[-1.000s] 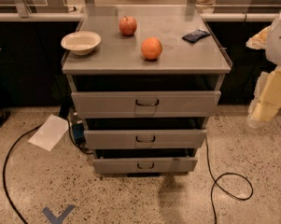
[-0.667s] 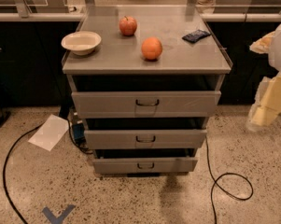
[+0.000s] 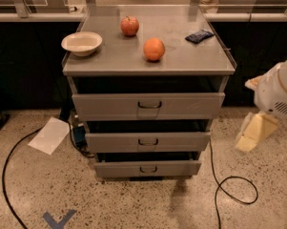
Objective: Open middle drawer
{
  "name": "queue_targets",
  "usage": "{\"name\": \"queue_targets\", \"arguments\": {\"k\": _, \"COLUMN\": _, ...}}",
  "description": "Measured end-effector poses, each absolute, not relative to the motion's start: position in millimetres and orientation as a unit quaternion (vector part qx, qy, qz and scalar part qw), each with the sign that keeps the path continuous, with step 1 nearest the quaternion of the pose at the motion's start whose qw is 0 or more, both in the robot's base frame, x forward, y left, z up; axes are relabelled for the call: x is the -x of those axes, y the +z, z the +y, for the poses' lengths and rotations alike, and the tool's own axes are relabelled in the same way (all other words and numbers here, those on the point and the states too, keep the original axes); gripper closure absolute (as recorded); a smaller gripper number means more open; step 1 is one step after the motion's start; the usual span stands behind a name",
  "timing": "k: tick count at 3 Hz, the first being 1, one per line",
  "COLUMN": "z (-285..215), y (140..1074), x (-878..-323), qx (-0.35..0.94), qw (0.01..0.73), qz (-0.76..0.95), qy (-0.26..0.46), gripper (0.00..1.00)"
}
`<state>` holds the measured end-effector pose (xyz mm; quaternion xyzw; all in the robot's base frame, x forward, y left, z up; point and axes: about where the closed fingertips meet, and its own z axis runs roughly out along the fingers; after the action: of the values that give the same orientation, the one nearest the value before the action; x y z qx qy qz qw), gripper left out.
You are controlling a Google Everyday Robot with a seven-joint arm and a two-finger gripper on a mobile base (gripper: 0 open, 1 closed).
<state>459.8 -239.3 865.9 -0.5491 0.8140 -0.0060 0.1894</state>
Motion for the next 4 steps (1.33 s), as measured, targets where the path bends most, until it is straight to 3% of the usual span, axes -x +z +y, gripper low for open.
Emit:
{"name": "queue_targets", "arguments": {"k": 1, "z": -243.7, "y": 805.5, "x": -478.5, "qx": 0.532, "qw": 0.209, "qz": 0.820, "qy": 0.035, "gripper": 0.00}}
{"name": "queue_targets", "arguments": {"k": 2, "z": -239.3, "y": 739.3, "x": -493.4, "qx": 0.538, "qw": 0.236, "qz": 0.800, "qy": 0.123, "gripper": 0.00}}
{"name": "queue_targets", "arguments": {"k": 4, "z": -221.6, "y": 719.9, "x": -506.2, "qx": 0.553, "qw": 0.249, "qz": 0.782, "qy": 0.144, "gripper": 0.00}}
